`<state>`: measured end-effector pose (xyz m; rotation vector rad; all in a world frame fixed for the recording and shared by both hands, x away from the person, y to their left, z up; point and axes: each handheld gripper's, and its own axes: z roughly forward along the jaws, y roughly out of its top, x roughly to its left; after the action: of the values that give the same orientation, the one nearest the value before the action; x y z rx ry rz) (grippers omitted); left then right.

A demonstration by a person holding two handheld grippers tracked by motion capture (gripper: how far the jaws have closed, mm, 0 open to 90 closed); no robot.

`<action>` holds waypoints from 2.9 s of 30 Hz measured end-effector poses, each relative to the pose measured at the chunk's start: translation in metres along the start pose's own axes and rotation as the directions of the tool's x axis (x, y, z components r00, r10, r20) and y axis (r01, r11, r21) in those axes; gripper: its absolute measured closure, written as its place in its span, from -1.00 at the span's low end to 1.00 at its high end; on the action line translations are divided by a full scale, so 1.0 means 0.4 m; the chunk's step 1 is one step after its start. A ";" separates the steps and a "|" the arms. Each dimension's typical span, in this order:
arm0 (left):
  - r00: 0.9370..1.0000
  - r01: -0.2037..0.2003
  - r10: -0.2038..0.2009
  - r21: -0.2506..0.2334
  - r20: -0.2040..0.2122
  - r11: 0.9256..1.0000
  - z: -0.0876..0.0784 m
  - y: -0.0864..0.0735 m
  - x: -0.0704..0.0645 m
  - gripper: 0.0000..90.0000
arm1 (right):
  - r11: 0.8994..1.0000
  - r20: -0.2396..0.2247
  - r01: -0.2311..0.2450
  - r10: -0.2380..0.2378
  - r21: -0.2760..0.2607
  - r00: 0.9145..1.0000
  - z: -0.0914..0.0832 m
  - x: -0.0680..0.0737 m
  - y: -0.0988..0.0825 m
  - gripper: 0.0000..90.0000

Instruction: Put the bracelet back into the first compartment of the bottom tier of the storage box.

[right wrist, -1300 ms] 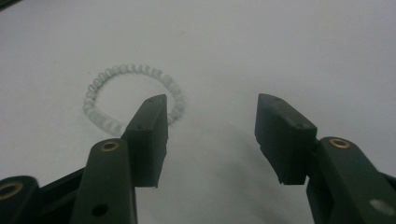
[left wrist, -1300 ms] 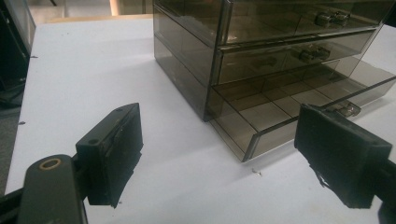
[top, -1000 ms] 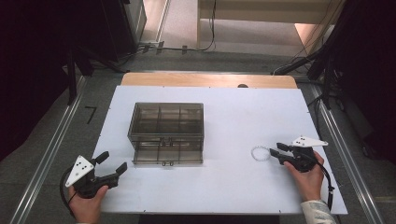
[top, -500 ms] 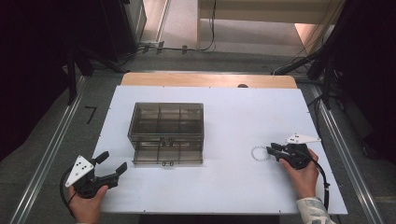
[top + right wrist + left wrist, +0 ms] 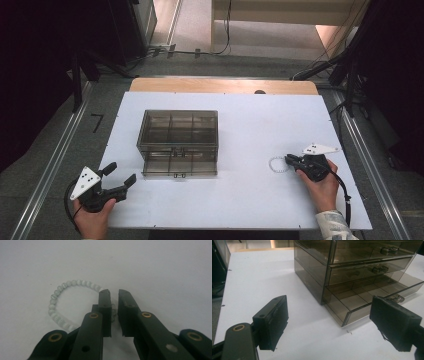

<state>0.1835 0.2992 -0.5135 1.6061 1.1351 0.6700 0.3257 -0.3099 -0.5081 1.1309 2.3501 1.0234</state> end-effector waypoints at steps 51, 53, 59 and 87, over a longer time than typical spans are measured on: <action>1.000 -0.029 0.029 -0.031 -0.006 0.999 -0.007 -0.002 -0.007 -0.59 | 0.976 -0.176 -0.011 -0.029 -0.218 0.984 -0.110 0.052 0.054 0.91; 0.999 -0.032 0.031 -0.033 -0.007 0.999 -0.008 -0.002 -0.007 -0.58 | 0.974 -0.183 -0.003 -0.039 -0.225 0.982 -0.112 0.060 0.058 0.91; 0.999 -0.039 0.039 -0.044 0.002 0.998 -0.014 0.003 -0.017 -0.54 | 0.970 -0.202 0.016 -0.066 -0.241 0.977 -0.116 0.087 0.074 0.91; 0.981 -0.157 0.156 0.002 0.120 0.988 0.032 0.049 -0.149 -0.42 | 0.965 -0.285 0.104 -0.173 -0.242 0.943 -0.079 0.195 0.123 0.91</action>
<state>0.1770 0.2388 -0.4929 1.7341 0.9341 0.6603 0.2853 -0.2430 -0.4501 0.7551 2.4206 1.4552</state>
